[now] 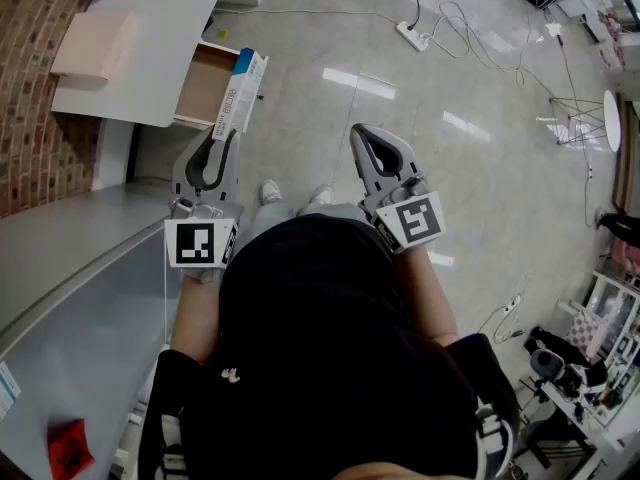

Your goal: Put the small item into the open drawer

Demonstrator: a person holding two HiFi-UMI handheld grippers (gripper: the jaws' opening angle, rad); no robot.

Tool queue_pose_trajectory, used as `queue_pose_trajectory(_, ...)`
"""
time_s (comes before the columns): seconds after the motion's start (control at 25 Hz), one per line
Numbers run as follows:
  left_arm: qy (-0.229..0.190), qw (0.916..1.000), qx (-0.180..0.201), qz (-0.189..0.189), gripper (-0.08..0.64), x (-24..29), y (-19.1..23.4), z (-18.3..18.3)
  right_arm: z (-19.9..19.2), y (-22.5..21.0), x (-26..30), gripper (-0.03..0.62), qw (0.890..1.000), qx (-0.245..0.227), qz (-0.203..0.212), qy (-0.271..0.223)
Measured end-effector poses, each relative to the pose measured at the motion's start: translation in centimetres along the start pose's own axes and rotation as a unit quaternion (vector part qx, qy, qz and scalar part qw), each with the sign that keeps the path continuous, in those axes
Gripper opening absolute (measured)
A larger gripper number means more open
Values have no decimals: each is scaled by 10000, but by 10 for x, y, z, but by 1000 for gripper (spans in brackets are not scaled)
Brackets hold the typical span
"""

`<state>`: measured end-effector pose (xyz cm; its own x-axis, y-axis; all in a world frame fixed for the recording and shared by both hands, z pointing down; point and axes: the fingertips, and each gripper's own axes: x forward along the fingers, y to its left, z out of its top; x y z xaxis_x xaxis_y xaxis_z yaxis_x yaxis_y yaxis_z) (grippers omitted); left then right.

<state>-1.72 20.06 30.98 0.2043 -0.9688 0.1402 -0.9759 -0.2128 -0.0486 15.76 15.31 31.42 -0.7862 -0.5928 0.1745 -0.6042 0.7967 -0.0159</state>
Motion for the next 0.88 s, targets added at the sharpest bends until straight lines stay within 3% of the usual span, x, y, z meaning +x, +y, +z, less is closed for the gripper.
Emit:
queue_pose_trajectory(0.72,140,9996,-203,100,91,-11,82,-29,0,42,69,11,9999,71,13,83)
queue_pose_trajectory(0.88,168,9993,-279,209,91,-3,97,-35,-6,39,86,11,9995,94,77,288)
